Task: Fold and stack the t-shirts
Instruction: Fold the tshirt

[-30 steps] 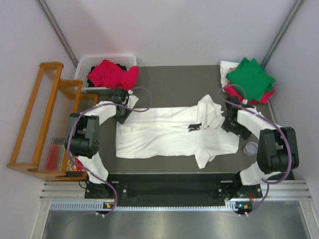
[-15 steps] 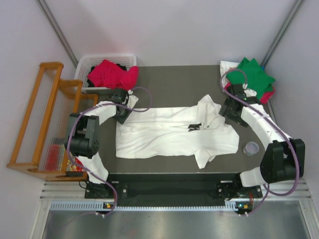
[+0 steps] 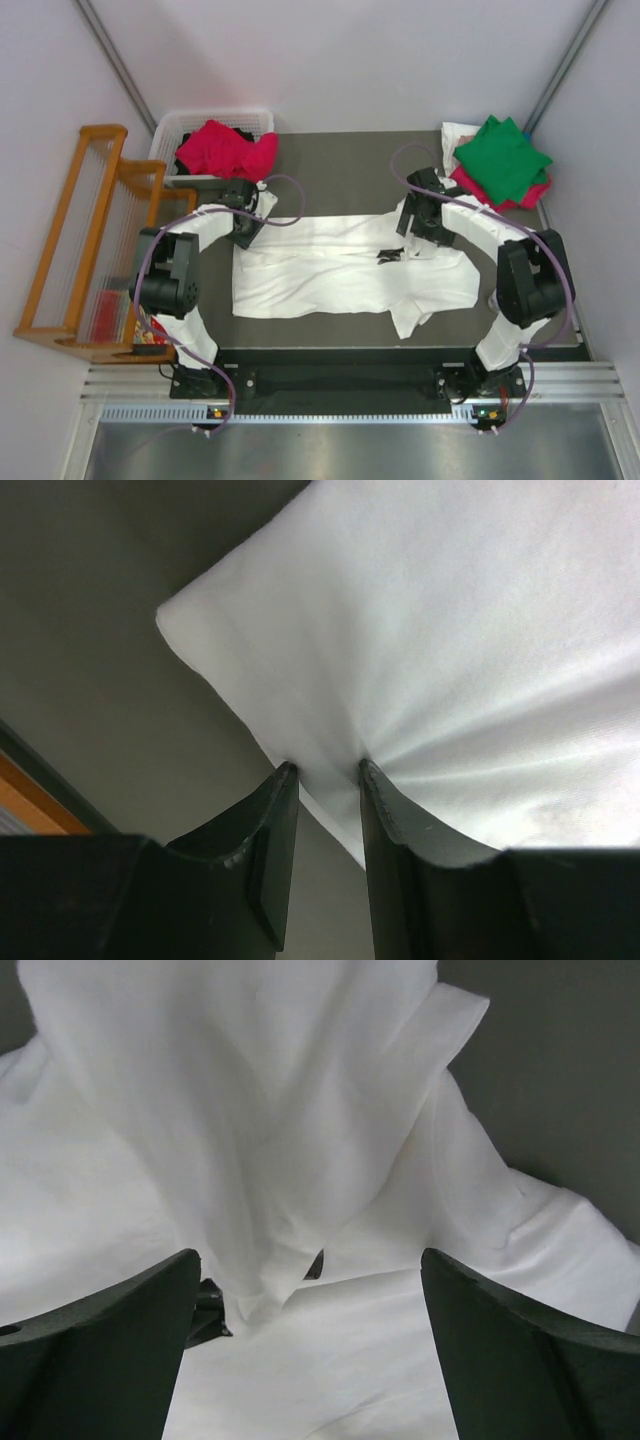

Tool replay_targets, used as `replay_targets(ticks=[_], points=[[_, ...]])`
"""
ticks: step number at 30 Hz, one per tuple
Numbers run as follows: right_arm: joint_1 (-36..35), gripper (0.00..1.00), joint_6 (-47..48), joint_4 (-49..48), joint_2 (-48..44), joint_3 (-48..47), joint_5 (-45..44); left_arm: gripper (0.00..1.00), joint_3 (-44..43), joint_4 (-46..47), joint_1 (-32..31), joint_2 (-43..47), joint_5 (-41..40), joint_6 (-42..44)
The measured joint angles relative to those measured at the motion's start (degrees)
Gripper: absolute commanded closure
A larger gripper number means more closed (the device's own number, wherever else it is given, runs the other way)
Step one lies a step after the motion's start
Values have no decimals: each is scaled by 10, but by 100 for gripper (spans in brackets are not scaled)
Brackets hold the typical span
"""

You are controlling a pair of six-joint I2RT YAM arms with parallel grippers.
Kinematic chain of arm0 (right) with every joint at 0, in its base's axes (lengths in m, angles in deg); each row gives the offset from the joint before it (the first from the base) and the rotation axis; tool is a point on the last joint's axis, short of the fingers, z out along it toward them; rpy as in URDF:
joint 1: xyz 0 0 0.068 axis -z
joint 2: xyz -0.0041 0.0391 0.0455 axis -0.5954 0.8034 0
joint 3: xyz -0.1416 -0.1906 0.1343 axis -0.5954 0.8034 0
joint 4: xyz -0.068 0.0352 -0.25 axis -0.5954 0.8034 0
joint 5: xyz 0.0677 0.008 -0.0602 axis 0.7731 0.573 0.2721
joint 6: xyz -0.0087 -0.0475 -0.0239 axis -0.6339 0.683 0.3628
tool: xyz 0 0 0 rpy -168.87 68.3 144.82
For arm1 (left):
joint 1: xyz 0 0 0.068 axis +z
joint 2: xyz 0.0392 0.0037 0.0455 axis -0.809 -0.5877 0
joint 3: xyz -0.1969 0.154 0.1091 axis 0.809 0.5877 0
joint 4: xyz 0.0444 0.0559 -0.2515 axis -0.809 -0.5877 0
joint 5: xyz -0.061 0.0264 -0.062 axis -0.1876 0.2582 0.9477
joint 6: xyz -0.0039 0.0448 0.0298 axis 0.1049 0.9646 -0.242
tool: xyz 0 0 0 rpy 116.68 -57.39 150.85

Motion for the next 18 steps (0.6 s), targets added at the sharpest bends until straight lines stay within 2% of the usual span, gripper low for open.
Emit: replay_targets(ticks=[10, 18], points=[[17, 8, 6, -29, 92, -11, 3, 64, 14, 13, -1, 9, -3, 4], [53, 6, -1, -45, 86, 0, -8, 64, 17, 12, 0, 12, -4, 7]])
